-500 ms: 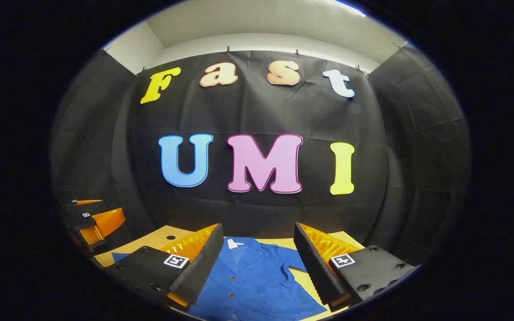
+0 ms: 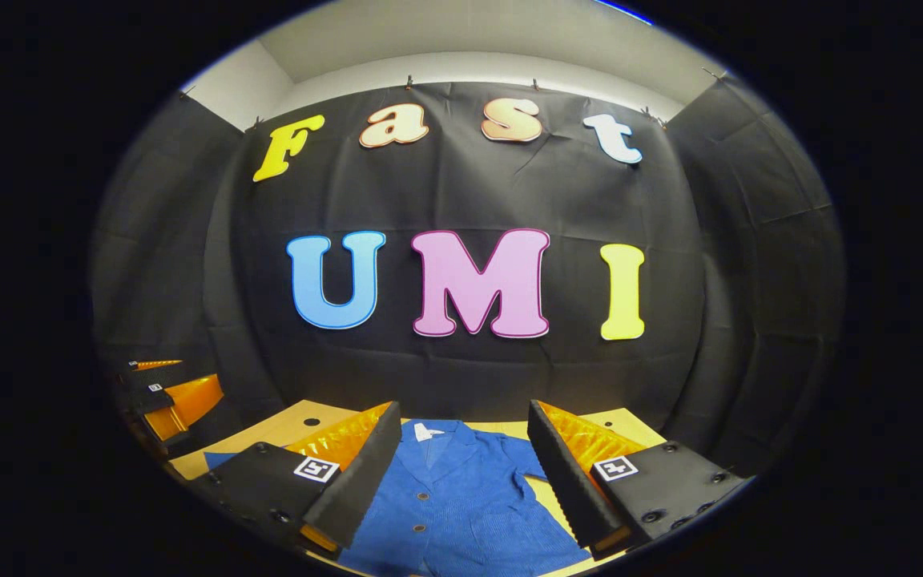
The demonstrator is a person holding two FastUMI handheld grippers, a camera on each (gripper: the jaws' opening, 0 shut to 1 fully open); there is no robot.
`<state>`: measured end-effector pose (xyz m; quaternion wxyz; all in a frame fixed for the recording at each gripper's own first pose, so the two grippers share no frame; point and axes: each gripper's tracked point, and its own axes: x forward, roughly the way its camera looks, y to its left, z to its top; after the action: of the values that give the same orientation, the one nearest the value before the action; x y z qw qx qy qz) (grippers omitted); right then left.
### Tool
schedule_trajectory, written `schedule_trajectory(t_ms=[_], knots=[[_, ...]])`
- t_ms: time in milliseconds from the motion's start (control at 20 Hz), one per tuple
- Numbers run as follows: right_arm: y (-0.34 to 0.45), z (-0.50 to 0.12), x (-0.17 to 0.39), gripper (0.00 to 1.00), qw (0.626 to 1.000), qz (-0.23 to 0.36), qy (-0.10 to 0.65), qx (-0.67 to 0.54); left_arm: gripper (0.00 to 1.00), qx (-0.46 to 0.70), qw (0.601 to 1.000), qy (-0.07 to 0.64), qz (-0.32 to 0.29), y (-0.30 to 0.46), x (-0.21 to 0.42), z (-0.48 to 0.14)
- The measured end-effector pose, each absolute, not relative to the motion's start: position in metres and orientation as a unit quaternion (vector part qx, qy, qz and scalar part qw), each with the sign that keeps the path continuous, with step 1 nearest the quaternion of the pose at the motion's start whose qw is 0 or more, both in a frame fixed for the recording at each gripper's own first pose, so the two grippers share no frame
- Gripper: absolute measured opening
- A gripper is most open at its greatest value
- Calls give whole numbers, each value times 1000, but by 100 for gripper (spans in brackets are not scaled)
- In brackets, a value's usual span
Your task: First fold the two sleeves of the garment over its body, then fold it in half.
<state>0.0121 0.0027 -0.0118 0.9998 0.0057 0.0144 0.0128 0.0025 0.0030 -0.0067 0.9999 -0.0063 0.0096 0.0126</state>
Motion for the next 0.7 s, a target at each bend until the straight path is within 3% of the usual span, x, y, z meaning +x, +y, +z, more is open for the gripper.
schedule_trajectory(t_ms=[700], knots=[[11, -7, 15, 96, 1000, 20, 7, 1, 81, 0, 1000, 6, 12, 9, 5, -3]])
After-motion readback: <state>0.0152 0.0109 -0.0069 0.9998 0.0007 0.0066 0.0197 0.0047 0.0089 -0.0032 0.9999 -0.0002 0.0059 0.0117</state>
